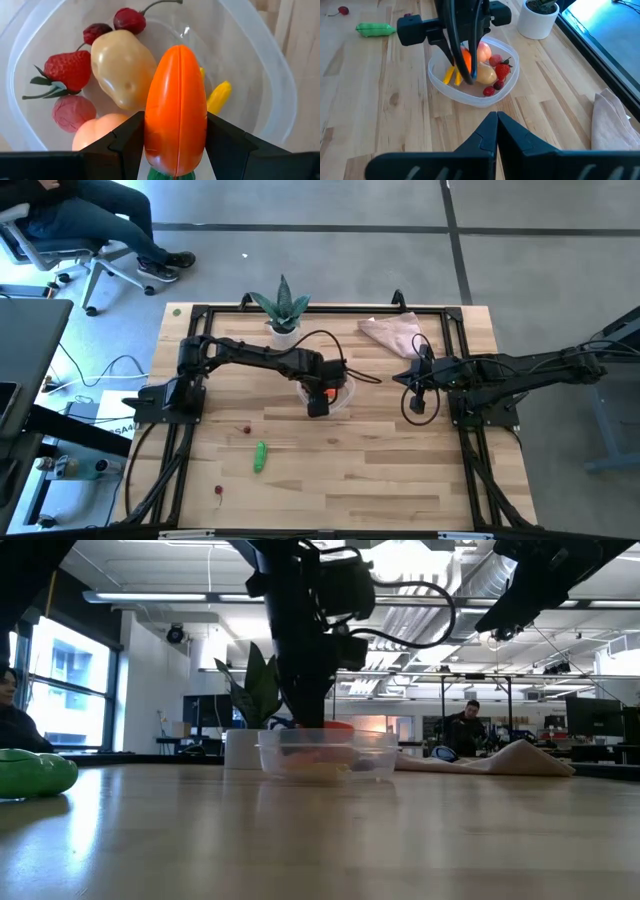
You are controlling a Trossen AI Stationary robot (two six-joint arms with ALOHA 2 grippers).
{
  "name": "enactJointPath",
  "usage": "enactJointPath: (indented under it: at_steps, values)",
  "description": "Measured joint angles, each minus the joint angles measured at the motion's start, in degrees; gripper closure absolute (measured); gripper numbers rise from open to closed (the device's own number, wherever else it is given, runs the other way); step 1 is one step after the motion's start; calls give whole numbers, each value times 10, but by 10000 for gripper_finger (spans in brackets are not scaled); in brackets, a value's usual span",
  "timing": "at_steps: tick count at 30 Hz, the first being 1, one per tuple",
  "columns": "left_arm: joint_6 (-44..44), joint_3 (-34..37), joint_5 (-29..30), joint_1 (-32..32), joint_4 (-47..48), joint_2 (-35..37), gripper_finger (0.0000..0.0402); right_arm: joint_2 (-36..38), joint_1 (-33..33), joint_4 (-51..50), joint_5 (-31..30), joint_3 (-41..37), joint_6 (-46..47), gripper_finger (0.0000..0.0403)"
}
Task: Pick and placing Produce into tupperware
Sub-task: Put the orange carrot into the transparent bin
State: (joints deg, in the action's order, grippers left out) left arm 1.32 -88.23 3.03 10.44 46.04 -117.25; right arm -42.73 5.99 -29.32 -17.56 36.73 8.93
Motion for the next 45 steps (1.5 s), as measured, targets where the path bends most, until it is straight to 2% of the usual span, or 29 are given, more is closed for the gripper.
enactJointPath:
  at_steps: [45]
  values:
    - [35,10,0,-1,-2,0,224,0,0,0,0,0,0,402]
